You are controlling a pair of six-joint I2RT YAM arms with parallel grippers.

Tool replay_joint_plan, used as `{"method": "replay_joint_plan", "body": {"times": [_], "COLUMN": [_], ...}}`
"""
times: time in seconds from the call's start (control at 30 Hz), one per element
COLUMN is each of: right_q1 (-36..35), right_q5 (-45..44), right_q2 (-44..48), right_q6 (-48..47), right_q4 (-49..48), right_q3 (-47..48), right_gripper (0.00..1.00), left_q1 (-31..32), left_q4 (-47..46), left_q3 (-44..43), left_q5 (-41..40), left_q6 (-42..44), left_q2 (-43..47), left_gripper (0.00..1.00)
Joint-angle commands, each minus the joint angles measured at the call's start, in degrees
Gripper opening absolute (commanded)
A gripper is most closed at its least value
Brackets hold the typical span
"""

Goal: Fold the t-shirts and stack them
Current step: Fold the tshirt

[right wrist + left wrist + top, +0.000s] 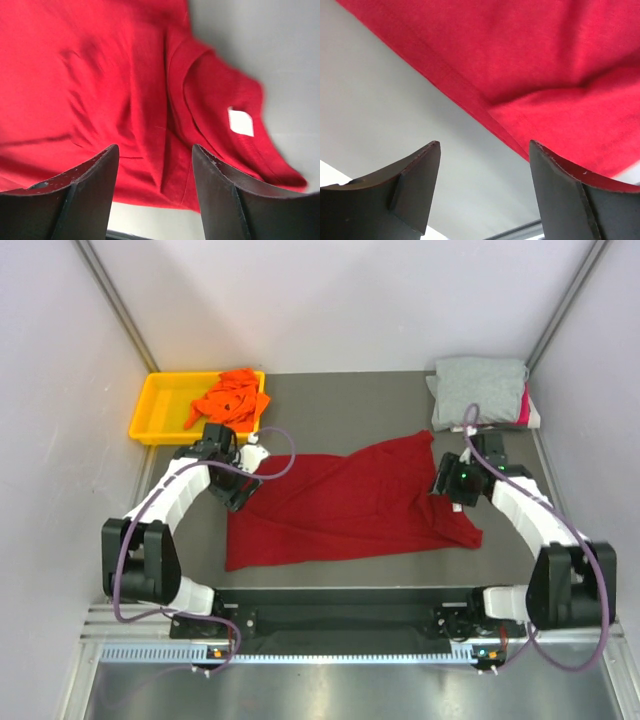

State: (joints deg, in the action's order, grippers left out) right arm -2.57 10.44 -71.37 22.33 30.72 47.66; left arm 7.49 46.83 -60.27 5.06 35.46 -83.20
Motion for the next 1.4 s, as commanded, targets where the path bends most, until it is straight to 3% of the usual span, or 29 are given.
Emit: {"method": "replay_joint_plan", "body": {"times": [0.0,0.1,0.23,0.3,0.47,0.67,0.83,1.13,1.27,1.37], "right_q1": [-2.61,-3.85,-4.02,-3.59,-1.13,1.25,1.6,1.6,1.51,1.51], "right_q5": [1.07,4.58,0.65,-1.02,3.0,6.0,8.28,7.14,7.49,8.28], "right_q2": [-5.61,-10.09,-12.39,-12.12,-12.04,-8.18,-11.4,-17.21,-19.15,-19.77], "right_q6": [-4.92,-5.1,-5.1,-5.71,-5.54,-4.84,-1.33,0.09,0.09,0.09], "right_q4": [-0.66,-4.43,-4.62,-4.27,-6.46,-8.92,-13.14,-16.22,-16.83,-17.71], "right_q3": [0.86,0.33,2.43,2.61,1.21,3.58,4.89,5.95,5.96,5.69], "right_gripper": [0.61,0.59,0.54,0.53,0.49,0.46,0.36,0.36,0.34,0.23], "left_q1": [-1.42,-1.69,1.55,8.13,26.75,34.69,37.6,38.83,38.83,38.92], "left_q4": [-5.42,-4.83,-0.77,-3.56,-10.08,-16.14,-17.12,-19.49,-19.32,-18.62], "left_q3": [2.08,0.7,-8.62,-12.57,-19.26,-33.57,-42.11,-50.91,-51.7,-51.35], "left_q5": [-0.83,-3.13,4.85,7.15,4.34,6.45,7.24,6.63,7.16,7.33], "left_q6": [-1.36,-2.5,-6.1,-9.61,-17.07,-27.54,-31.32,-33.96,-33.79,-33.71], "left_q2": [-1.35,-3.98,-4.26,-4.34,-11.53,-26.56,-38.51,-48.37,-50.39,-51.18], "left_gripper": [0.77,0.76,0.67,0.62,0.61,0.57,0.57,0.59,0.51,0.46]}}
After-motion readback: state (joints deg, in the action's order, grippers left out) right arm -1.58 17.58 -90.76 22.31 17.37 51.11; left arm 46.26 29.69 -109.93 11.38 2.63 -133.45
